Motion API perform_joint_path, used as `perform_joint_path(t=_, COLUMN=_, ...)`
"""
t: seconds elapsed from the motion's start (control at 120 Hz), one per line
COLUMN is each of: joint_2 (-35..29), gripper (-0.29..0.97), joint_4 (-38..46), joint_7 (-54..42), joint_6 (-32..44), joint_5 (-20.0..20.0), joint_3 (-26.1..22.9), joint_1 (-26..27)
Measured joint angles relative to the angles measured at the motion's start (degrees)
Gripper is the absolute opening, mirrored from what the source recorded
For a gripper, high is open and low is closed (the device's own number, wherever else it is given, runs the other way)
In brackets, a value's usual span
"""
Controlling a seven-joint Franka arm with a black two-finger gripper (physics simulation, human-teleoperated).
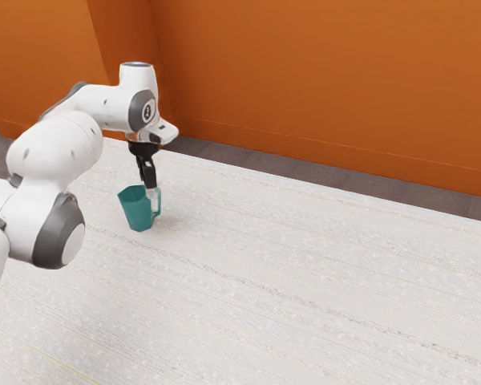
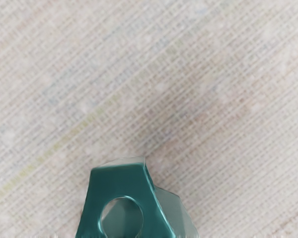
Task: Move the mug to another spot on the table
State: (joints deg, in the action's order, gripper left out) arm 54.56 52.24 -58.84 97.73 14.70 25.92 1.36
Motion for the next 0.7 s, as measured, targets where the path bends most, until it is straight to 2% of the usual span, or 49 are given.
perform_joint_path(t=0.233, joint_2=3.22, gripper=0.68, joint_4=-3.64, joint_7=-4.00, joint_6=-2.71, joint_5=6.83, joint_3=2.53, joint_1=-1.43)
perform_joint_path(t=0.342, joint_2=5.20, gripper=0.68, joint_4=-8.08, joint_7=-5.48, joint_6=-3.29, joint_5=9.25, joint_3=3.34, joint_1=-1.52)
perform_joint_path(t=0.7, joint_2=8.65, gripper=0.68, joint_4=-9.16, joint_7=-8.87, joint_6=-2.06, joint_5=13.92, joint_3=6.15, joint_1=-1.54)
